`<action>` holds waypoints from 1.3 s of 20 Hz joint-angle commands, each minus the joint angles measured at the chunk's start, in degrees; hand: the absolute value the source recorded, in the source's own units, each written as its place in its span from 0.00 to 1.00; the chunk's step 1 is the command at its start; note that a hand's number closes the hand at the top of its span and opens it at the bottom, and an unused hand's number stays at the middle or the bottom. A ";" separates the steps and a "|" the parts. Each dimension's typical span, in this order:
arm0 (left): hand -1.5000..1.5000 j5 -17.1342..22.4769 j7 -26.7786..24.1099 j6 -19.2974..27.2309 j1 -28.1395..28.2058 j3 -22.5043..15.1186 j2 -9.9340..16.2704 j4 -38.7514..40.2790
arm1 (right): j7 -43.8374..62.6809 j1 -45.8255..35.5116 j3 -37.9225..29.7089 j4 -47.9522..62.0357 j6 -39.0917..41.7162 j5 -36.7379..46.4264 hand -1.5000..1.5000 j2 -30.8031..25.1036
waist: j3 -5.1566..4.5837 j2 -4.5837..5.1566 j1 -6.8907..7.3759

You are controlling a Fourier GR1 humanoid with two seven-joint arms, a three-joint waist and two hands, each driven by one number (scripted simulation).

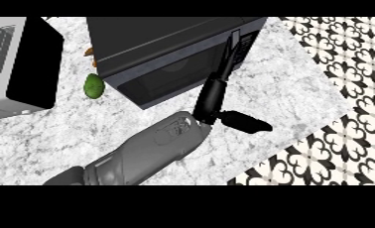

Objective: Pick up the milk, place it into the microwave and close the microwave

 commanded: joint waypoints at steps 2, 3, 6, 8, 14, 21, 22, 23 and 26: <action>0.00 1.84 -0.57 -0.17 -2.89 0.59 -0.20 1.79 | 0.72 -0.74 0.24 0.45 0.48 -1.23 0.00 -0.81 | 0.02 0.27 -0.44; 0.00 2.08 -0.58 -0.41 -3.17 0.52 -0.20 2.35 | 1.02 -0.89 0.35 0.33 0.81 -1.06 0.00 -1.33 | 0.01 0.22 0.00; 0.00 3.08 -0.82 -0.04 -3.51 0.38 -0.21 2.77 | 1.02 -1.55 0.01 0.35 0.95 -2.24 0.00 -1.69 | 0.02 0.16 -0.28; 0.00 3.74 -1.52 -0.13 -3.33 0.31 -0.21 2.90 | 1.34 -1.28 0.32 0.46 1.51 -2.44 0.00 -1.97 | 0.02 0.20 -0.44; 1.00 7.91 1.27 -2.09 -2.70 0.16 -0.21 3.70 | 1.83 -2.31 0.43 0.41 1.25 -3.72 0.00 -2.44 | 0.04 0.78 -0.39; 0.00 0.61 2.71 4.96 -6.59 -5.86 1.97 13.96 | 2.55 -1.16 -0.08 0.99 1.40 -4.35 0.00 -3.13 | 1.05 -1.08 2.04; 0.00 0.04 2.95 5.42 -7.52 -6.10 2.20 14.56 | 2.76 -1.70 -0.29 1.11 0.91 -4.62 0.00 -3.43 | 1.00 -0.86 2.61; 0.00 0.30 3.46 5.88 -7.04 -5.82 2.41 15.48 | 2.84 -1.50 -0.48 0.89 1.04 -4.81 0.00 -3.65 | 0.85 -0.86 3.25; 0.00 -0.27 4.78 6.44 -8.21 -6.41 1.42 16.88 | 2.82 -1.09 -0.53 0.94 0.96 -5.10 0.00 -3.39 | 0.85 -0.78 4.01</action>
